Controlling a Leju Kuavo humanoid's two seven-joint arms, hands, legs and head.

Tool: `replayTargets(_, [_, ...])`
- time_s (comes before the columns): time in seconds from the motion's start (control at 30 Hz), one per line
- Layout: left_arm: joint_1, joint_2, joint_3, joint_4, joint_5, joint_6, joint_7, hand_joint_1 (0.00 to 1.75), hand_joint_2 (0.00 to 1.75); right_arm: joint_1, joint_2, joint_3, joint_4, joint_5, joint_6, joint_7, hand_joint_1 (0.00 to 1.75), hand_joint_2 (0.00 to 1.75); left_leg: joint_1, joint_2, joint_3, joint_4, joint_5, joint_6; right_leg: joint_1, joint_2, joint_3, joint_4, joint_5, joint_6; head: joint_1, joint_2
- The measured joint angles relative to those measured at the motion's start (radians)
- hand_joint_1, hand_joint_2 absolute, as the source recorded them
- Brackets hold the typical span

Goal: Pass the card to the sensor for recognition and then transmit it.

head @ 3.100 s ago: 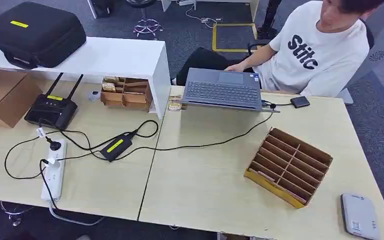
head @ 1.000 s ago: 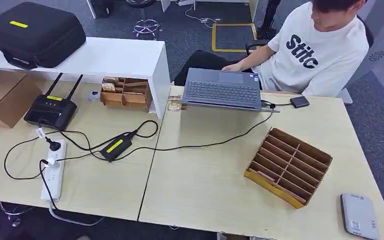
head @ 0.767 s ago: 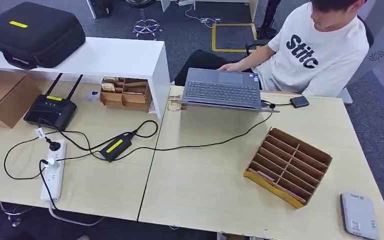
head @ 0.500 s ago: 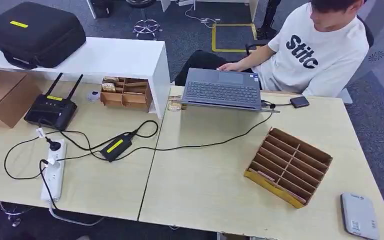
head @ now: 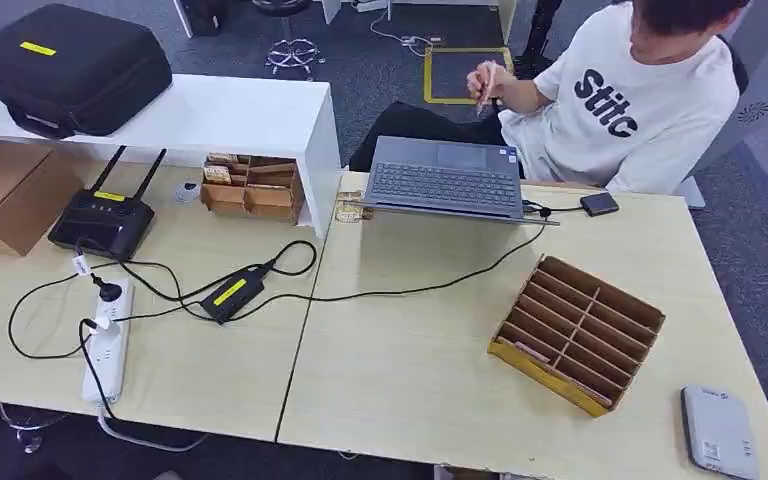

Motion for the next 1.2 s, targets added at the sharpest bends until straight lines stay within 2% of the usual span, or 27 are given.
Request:
replayTargets(0.07, [0.000,0.002,0.000,0.000,-0.004,-0.006,-0.001,0.00,1.75,0.008,0.001,0.009,0.003,0.005,0.027,-0.007,0.00,1.75,0.000,0.000,0.000,0.000,0.000,0.000,0.000,0.000,0.000,0.000,0.000,0.000,0.000,0.000])
replayTargets(0.1, [0.000,0.002,0.000,0.000,-0.003,-0.006,-0.001,0.00,1.75,0.011,0.001,0.013,0.005,0.005,0.016,-0.009,0.00,1.75,0.000,0.000,0.000,0.000,0.000,0.000,0.000,0.000,0.000,0.000,0.000,0.000,-0.001,0.000])
replayTargets(0.13, [0.000,0.003,0.000,0.000,-0.003,-0.004,-0.001,0.00,1.75,0.014,0.001,0.014,0.005,0.001,-0.007,-0.009,0.00,1.75,0.000,0.000,0.000,0.000,0.000,0.000,0.000,0.000,0.000,0.000,0.000,0.000,0.000,0.000])
replayTargets(0.23, [0.000,0.003,0.000,0.000,0.006,0.005,-0.001,0.00,1.75,0.012,-0.004,0.015,0.002,-0.019,-0.138,-0.006,0.00,1.75,0.000,0.000,0.000,0.000,0.000,0.000,0.000,0.000,0.000,0.000,0.000,0.000,0.000,0.000])
replayTargets(0.37, [0.000,0.003,0.000,0.000,0.007,0.005,-0.001,0.00,1.75,0.012,-0.004,0.015,0.002,-0.021,-0.143,-0.006,0.00,1.75,0.000,0.000,0.000,0.000,0.000,0.000,0.000,0.000,0.000,0.000,0.000,0.000,0.000,0.000])
replayTargets(0.43, [0.000,0.003,0.000,0.000,0.008,0.008,0.000,0.00,1.75,0.008,-0.004,0.015,-0.001,-0.028,-0.176,-0.004,0.00,1.75,0.000,0.000,0.000,0.000,0.000,0.000,0.000,0.000,0.000,0.000,0.000,0.000,0.000,0.000])
replayTargets(0.47, [0.001,0.003,0.000,0.000,0.008,0.009,0.000,0.00,1.75,0.001,-0.005,0.015,-0.001,-0.028,-0.142,0.003,0.00,1.75,0.000,0.000,0.000,0.000,0.000,0.000,0.000,0.000,0.000,0.000,0.000,0.000,0.000,0.000])
replayTargets(0.5, [0.000,0.003,0.000,0.000,0.002,0.002,0.000,0.00,1.75,0.000,-0.005,0.024,0.000,-0.009,-0.019,0.000,0.00,1.75,0.000,0.000,0.000,0.000,0.000,0.000,0.000,0.000,0.000,0.000,0.000,0.000,0.000,0.000])
replayTargets(0.57, [0.000,0.004,0.000,0.000,-0.001,-0.003,0.000,0.00,1.75,0.004,-0.005,0.036,0.002,-0.005,0.019,-0.007,0.00,1.75,0.000,0.000,0.000,0.000,0.000,0.000,0.000,0.000,0.000,0.000,0.000,0.000,0.000,0.000])
replayTargets(0.63, [0.000,0.004,0.000,0.000,-0.001,-0.004,0.000,0.00,1.75,0.010,-0.003,0.043,0.004,-0.006,0.006,-0.013,0.00,1.75,0.000,0.000,0.000,0.000,0.000,0.000,0.000,0.000,0.000,0.000,0.000,0.000,0.000,0.000])
replayTargets(0.8, [0.000,0.004,0.000,0.000,0.009,0.008,0.000,0.00,1.75,0.011,-0.007,0.044,-0.001,-0.037,-0.146,-0.004,0.00,1.75,0.000,0.000,0.000,0.000,0.000,0.000,0.000,0.000,0.000,0.000,0.000,0.000,0.000,0.000])
replayTargets(0.9, [0.001,0.004,0.000,0.000,0.013,0.012,0.001,0.00,1.75,0.009,-0.007,0.042,-0.003,-0.051,-0.173,0.002,0.00,1.75,0.000,0.000,0.000,0.000,0.000,0.000,0.000,0.000,0.000,0.000,0.000,0.000,0.000,0.000])
replayTargets(0.97, [0.001,0.004,0.000,0.000,0.013,0.011,0.001,0.00,1.75,0.007,-0.007,0.041,-0.003,-0.054,-0.143,0.004,0.00,1.75,0.000,0.000,0.000,0.000,0.000,0.000,0.000,0.000,0.000,0.000,0.000,0.000,0.000,0.000])
replayTargets(1.07, [0.000,0.004,0.000,0.000,0.002,0.002,0.000,0.00,1.75,0.008,-0.007,0.052,-0.002,-0.016,-0.016,-0.001,0.00,1.75,0.000,0.000,0.000,0.000,0.000,0.000,0.000,0.000,0.000,0.000,0.000,0.000,0.000,0.000])
replayTargets(1.13, [0.001,0.004,0.000,0.000,0.003,0.002,0.000,0.00,1.75,0.013,-0.006,0.058,-0.002,-0.023,-0.062,-0.005,0.00,1.75,0.000,0.000,0.000,0.000,0.000,0.000,0.000,0.000,0.000,0.000,0.000,0.000,0.000,0.000])
replayTargets(1.2, [0.000,0.004,0.000,0.000,0.008,0.007,0.000,0.00,1.75,0.013,-0.002,0.058,-0.002,-0.050,-0.157,-0.006,0.00,1.75,0.000,0.000,0.000,0.000,0.000,0.000,0.000,0.000,0.000,0.000,0.000,0.000,0.000,0.000])
